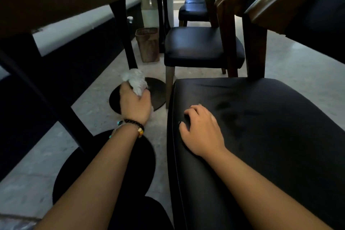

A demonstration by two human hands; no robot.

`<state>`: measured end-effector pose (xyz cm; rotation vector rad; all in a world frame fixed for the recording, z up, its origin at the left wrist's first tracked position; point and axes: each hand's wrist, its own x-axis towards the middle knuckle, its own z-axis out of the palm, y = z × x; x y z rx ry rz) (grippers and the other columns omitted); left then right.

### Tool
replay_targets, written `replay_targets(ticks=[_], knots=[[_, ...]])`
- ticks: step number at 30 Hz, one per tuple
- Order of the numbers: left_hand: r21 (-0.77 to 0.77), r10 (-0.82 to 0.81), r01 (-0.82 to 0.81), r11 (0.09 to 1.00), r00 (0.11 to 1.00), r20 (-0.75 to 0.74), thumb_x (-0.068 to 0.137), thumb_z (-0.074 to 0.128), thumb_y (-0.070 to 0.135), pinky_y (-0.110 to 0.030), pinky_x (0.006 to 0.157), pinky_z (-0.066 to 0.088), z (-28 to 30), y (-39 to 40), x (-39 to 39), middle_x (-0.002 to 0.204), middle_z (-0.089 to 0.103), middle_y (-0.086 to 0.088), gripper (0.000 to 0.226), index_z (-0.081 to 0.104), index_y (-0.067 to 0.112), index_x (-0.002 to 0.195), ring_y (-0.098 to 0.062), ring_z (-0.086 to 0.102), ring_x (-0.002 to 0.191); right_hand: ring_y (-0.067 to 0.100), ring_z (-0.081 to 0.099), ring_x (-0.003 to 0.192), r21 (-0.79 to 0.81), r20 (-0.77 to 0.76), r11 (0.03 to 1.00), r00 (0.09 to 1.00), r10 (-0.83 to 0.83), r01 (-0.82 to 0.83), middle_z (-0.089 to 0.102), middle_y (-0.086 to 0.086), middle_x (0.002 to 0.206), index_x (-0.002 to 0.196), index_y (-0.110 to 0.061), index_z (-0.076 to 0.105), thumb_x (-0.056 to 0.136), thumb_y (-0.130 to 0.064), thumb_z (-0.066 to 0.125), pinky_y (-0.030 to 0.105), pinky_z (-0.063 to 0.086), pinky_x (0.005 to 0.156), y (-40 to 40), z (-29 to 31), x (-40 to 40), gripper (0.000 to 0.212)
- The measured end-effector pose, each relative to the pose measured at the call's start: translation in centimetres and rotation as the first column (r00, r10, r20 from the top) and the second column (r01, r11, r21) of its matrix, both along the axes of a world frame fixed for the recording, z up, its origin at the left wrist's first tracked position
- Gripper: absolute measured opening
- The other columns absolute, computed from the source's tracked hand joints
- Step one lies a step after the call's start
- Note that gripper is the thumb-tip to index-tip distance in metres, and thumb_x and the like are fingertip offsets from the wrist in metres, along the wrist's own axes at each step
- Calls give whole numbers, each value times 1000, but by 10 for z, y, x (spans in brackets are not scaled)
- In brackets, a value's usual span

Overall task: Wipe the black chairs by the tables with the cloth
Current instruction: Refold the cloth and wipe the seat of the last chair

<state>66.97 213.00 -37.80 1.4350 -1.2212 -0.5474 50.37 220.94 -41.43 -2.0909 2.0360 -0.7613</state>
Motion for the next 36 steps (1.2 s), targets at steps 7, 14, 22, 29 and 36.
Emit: replay_targets(ticks=[7,14,22,29,36], knots=[[277,-218,278,920,949,-229,97,47,7,-18,78,39,-52,-53,-65,105,57,0,28,46,9,124,-11,55,89,20,35,140,-52,9,998,1000,-19,19,54,2,134,121,-14,59,89,-30,54,32,25,116,2,-2,1,36],[405,-275,248,880,961,10,97,44,22,-26,98,38,-54,-137,-75,133,56,-13,35,57,10,128,-30,52,123,19,43,135,-115,63,992,997,-45,52,59,-1,126,113,-16,63,84,-32,57,32,30,113,1,-6,1,33],[344,-364,399,850,917,-164,100,46,32,-35,106,41,-77,-119,-60,126,62,-6,37,60,12,128,-21,57,117,20,47,129,-154,112,986,993,-46,63,61,0,119,105,-15,65,81,-29,61,31,31,109,1,-8,1,28],[225,-354,455,862,856,-377,101,45,14,-35,100,48,-80,-31,-40,121,65,-12,24,63,11,117,-20,62,110,18,44,131,-133,101,990,994,-33,46,60,0,123,109,-15,64,87,-27,56,30,26,110,1,-5,0,26],[219,-400,492,843,845,-355,101,43,11,-25,96,47,-71,68,-21,113,68,-1,25,63,20,112,-16,61,112,20,49,118,-122,108,990,993,-51,65,61,1,116,105,-15,66,90,-30,55,32,29,101,0,0,1,24]])
